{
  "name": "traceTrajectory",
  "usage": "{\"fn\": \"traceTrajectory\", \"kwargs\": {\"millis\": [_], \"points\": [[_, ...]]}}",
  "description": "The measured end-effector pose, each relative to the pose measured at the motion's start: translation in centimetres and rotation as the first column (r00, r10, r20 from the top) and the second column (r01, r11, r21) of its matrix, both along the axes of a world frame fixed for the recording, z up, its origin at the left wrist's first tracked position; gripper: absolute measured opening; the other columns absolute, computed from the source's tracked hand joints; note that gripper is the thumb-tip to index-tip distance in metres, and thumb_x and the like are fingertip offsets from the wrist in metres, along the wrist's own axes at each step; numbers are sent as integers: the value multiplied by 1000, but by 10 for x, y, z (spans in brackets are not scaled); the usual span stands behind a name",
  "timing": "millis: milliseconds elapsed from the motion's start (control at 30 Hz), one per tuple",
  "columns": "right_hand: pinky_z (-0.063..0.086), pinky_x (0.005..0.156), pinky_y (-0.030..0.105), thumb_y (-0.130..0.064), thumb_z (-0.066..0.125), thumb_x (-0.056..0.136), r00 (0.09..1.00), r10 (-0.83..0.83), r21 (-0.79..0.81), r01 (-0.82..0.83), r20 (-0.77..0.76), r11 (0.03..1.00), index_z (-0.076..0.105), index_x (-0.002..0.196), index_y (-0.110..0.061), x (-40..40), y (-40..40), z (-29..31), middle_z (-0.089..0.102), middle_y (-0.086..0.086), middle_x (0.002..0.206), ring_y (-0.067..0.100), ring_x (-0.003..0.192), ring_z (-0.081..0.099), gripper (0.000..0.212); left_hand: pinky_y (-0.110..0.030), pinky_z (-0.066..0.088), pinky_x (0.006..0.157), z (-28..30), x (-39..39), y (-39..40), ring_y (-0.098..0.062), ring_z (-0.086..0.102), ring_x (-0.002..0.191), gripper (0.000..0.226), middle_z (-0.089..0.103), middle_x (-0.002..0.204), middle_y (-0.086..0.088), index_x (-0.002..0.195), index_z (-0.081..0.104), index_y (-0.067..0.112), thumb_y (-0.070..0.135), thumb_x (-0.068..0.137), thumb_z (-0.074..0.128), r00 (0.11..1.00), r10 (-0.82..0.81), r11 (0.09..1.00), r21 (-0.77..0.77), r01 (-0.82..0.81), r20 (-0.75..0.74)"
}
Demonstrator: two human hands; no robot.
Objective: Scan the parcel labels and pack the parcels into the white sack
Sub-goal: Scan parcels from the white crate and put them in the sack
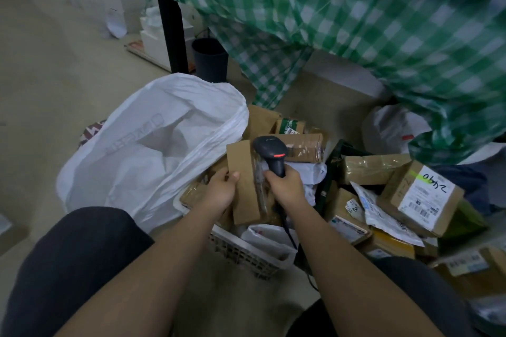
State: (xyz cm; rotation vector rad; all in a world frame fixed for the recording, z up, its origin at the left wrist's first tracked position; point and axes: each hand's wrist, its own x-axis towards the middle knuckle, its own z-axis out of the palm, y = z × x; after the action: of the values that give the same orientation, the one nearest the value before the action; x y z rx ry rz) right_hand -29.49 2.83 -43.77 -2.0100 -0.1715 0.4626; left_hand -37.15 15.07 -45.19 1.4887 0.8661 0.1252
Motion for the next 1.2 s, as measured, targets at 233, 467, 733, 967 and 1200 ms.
{"fn": "traceTrajectory", "kwargs": {"millis": [233,467,733,967,1200], "points": [[36,59,31,-17,64,88,997,-4,172,-10,76,985,53,74,-18,12,13,24,51,5,64,18,61,50,18,-40,48,98,31,11,-2,-15,57,113,73,58,127,2,138,41,20,49,78,73,985,-19,999,37,13,169],[40,60,29,-12,66,85,987,-34,190,3,157,982,57,77,-4,55,10,40,55,20,70,19,65,52,15,-43,53,87,39,49,17,-20,57,104,69,55,120,-2,135,31,16,22,81,74,987,64,997,31,-70,150],[45,60,34,-9,65,79,988,-106,113,93,113,989,60,82,10,105,17,39,63,30,74,22,62,54,19,-23,47,66,40,96,30,-9,60,95,58,58,122,-2,137,40,18,17,86,66,980,90,995,-55,-82,177],[42,60,33,-26,68,70,989,-112,108,102,94,989,61,70,-5,84,-18,44,57,13,63,21,61,53,22,-31,53,84,36,72,12,-15,62,103,57,61,122,1,136,46,15,17,84,69,971,78,997,-20,-76,227],[43,56,29,-21,72,79,988,-80,113,65,134,991,59,62,-16,34,-68,81,54,-6,41,9,41,50,22,-43,47,101,53,27,-17,-18,59,115,57,59,123,7,139,45,17,13,87,69,953,1,999,-44,13,303]]}}
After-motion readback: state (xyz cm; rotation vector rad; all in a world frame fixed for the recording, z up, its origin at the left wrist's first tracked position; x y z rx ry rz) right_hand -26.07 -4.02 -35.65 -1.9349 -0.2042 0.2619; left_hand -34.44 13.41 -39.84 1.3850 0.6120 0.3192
